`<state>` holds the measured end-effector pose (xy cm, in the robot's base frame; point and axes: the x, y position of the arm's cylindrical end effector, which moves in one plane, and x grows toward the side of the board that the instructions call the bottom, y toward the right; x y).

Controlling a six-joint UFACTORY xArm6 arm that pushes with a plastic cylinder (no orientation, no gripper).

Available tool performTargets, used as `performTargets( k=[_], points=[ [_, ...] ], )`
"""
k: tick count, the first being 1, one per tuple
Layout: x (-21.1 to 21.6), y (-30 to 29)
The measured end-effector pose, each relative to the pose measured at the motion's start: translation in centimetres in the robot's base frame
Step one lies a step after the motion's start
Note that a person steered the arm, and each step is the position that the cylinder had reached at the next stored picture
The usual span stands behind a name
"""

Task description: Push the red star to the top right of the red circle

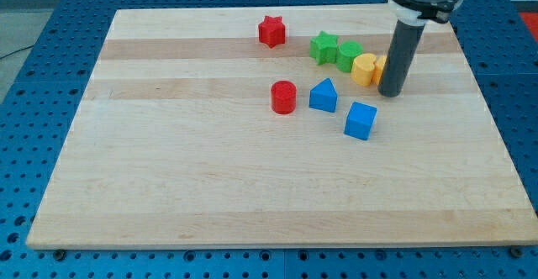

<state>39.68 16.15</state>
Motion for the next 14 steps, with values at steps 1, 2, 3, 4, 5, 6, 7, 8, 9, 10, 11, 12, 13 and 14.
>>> performTargets(
  k=[1,2,3,4,5,6,7,8,9,10,11,12,13,14],
  points=[
    [1.5,-2.9],
    [1.2,-8.6],
    [-0.8,-11.0],
    [-0.8,-13.4],
    [-1.7,-13.6],
    [-6.9,-18.1],
    [-12.6,-25.1],
    [-20.4,-24.8],
    [-20.2,-20.1],
    [-18.9,-18.7],
    [-17.1,-18.3],
    [-15.2,-18.3],
    [-12.1,-18.2],
    [-9.2,-18.2]
  ],
)
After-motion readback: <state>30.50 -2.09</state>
